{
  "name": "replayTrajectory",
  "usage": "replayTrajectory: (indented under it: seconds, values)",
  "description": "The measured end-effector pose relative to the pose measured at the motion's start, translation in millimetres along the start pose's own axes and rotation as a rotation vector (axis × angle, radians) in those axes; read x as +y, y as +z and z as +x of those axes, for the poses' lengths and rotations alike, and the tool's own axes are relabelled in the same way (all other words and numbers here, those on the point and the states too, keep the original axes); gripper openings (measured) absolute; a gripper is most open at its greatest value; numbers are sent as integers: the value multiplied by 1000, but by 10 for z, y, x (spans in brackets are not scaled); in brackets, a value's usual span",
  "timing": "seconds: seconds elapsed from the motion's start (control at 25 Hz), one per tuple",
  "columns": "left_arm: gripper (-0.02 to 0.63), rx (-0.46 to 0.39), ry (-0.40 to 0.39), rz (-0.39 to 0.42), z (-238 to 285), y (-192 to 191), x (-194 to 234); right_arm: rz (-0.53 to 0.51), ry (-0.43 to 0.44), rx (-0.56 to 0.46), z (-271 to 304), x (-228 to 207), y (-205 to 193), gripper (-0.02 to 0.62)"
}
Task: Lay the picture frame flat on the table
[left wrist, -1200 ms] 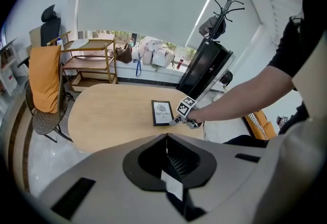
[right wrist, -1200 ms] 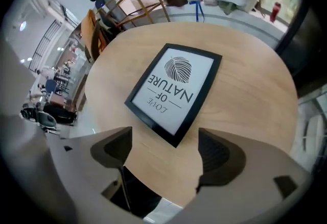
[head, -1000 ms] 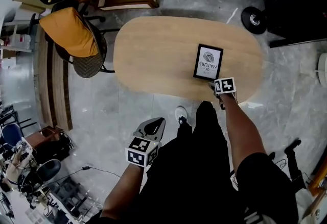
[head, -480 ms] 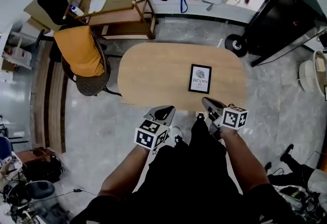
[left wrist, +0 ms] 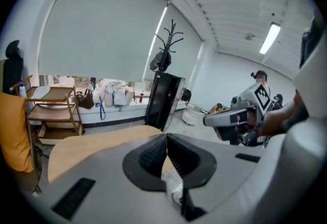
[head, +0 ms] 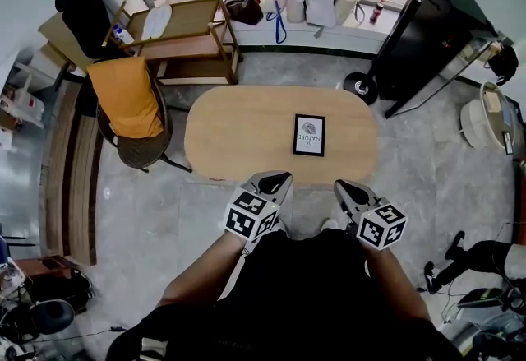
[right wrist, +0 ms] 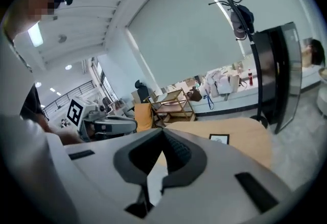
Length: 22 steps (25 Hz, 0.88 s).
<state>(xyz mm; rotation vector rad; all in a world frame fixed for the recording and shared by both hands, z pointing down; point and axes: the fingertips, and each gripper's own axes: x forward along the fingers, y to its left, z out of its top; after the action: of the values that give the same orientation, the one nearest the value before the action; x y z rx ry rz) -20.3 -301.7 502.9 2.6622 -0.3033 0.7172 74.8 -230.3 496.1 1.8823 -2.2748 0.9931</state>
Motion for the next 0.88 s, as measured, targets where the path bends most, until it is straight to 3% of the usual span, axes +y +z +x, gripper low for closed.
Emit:
replayTrajectory:
  seconds: [0.28, 0.56, 0.88]
  values:
    - [5, -48, 61, 43, -101, 91, -178, 188, 69, -28, -296, -4, 98, 0]
    - [5, -102, 89, -31, 23, 165, -640, 21, 79, 3, -757, -86, 41, 0]
    - [5, -70, 107, 3, 99, 41, -1243, -26, 109, -24, -1154, -230, -69, 0]
